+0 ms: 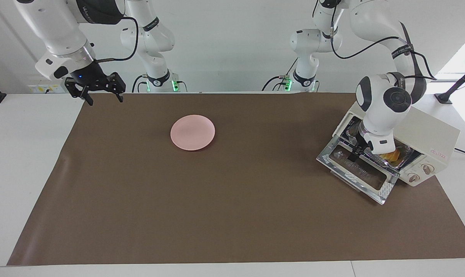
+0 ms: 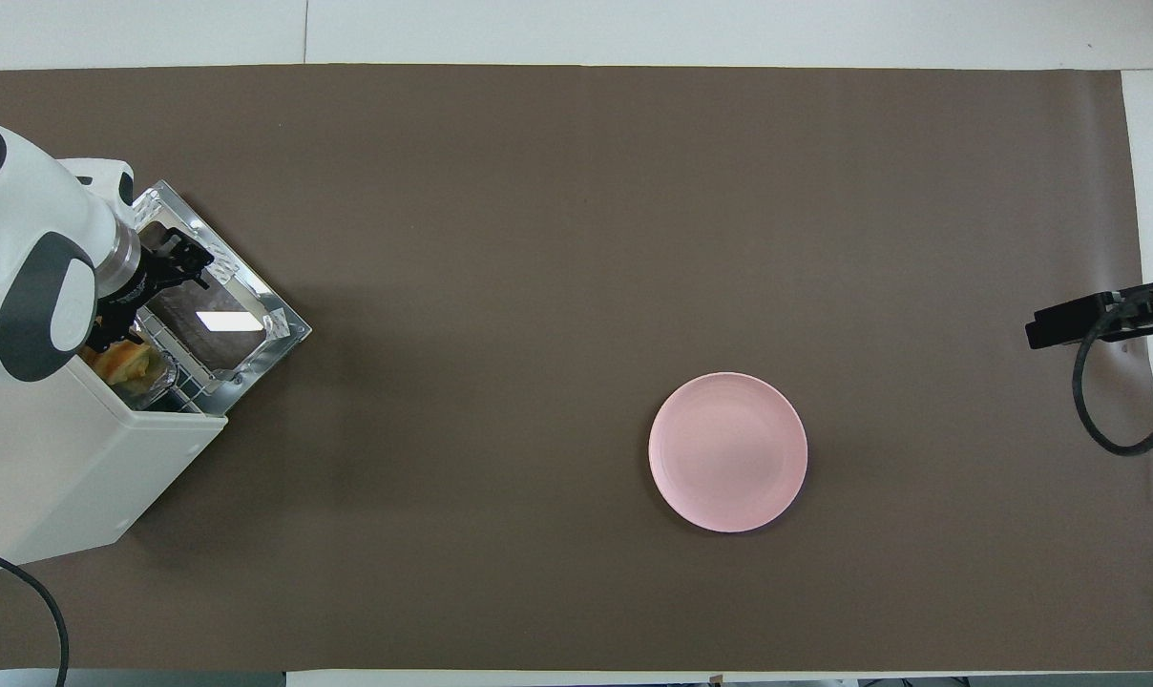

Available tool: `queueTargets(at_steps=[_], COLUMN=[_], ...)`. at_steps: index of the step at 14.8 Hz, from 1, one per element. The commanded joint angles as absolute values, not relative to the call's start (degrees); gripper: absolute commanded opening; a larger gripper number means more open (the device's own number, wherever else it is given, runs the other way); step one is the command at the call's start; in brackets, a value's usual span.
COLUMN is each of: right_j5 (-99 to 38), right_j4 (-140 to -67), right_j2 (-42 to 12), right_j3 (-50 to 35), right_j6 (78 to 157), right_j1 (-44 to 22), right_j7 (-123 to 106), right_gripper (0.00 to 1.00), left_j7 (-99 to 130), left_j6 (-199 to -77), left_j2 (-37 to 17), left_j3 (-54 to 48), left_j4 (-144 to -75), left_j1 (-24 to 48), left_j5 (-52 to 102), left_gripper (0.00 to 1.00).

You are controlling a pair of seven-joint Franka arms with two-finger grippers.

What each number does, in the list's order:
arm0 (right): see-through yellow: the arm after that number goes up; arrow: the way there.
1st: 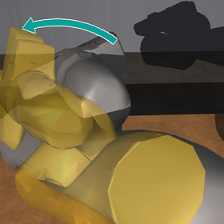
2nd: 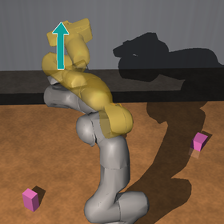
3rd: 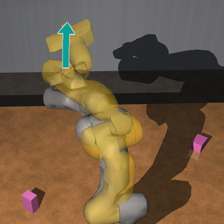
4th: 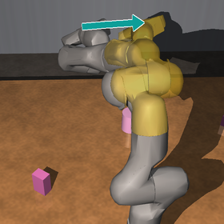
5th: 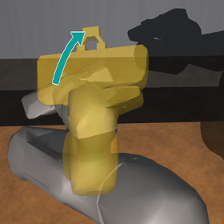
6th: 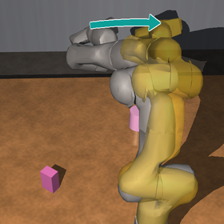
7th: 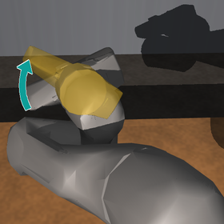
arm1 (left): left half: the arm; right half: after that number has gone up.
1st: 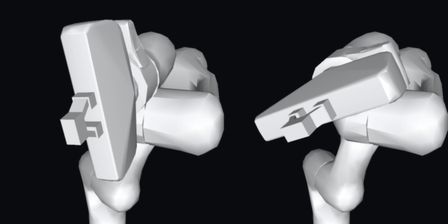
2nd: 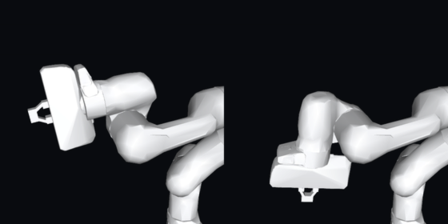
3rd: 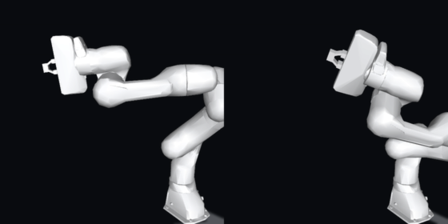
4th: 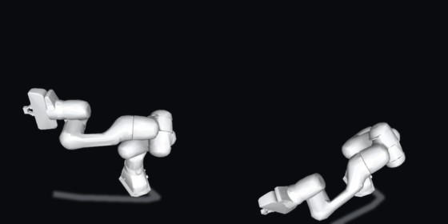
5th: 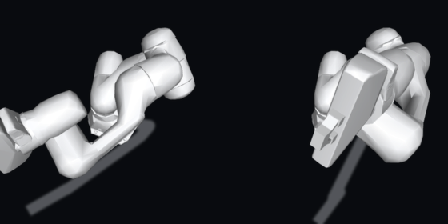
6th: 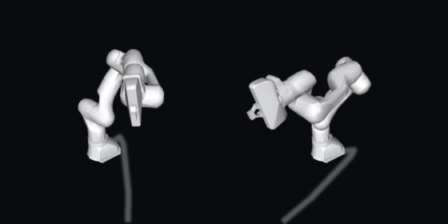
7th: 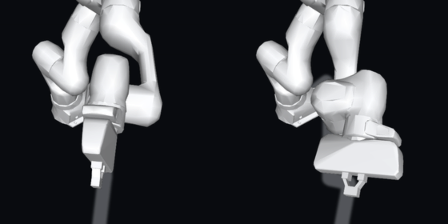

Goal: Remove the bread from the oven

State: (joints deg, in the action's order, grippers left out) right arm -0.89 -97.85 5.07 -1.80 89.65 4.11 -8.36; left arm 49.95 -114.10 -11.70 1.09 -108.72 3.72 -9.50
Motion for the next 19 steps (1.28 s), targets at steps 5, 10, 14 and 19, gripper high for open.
queueTargets(at_steps=[5, 10, 14, 19], right_j5=[-1.49, -1.49, -1.49, -1.49], right_j4=[-98.44, -98.52, -98.44, -98.44], right_j2=[5.71, 5.71, 5.71, 5.80], right_j3=[-2.02, -2.02, -2.02, -2.02], right_j6=[89.47, 89.47, 89.47, 88.33], right_j1=[4.57, 4.75, 4.75, 4.22], right_j7=[-7.65, -7.65, -7.65, -7.65], right_gripper=[1.00, 1.00, 1.00, 1.00], left_j7=[45.97, 45.26, 44.74, 37.97], left_j6=[-116.01, -111.98, -112.23, -115.04], left_j2=[-9.40, -15.45, -15.65, -15.91], left_j3=[0.88, 0.44, 0.35, -0.09], left_j4=[-112.51, -96.71, -96.23, -98.52], left_j1=[3.60, 13.51, 25.54, 32.51], left_j5=[-11.16, -10.55, -10.46, -4.67], left_gripper=[0.00, 0.00, 0.00, 0.00])
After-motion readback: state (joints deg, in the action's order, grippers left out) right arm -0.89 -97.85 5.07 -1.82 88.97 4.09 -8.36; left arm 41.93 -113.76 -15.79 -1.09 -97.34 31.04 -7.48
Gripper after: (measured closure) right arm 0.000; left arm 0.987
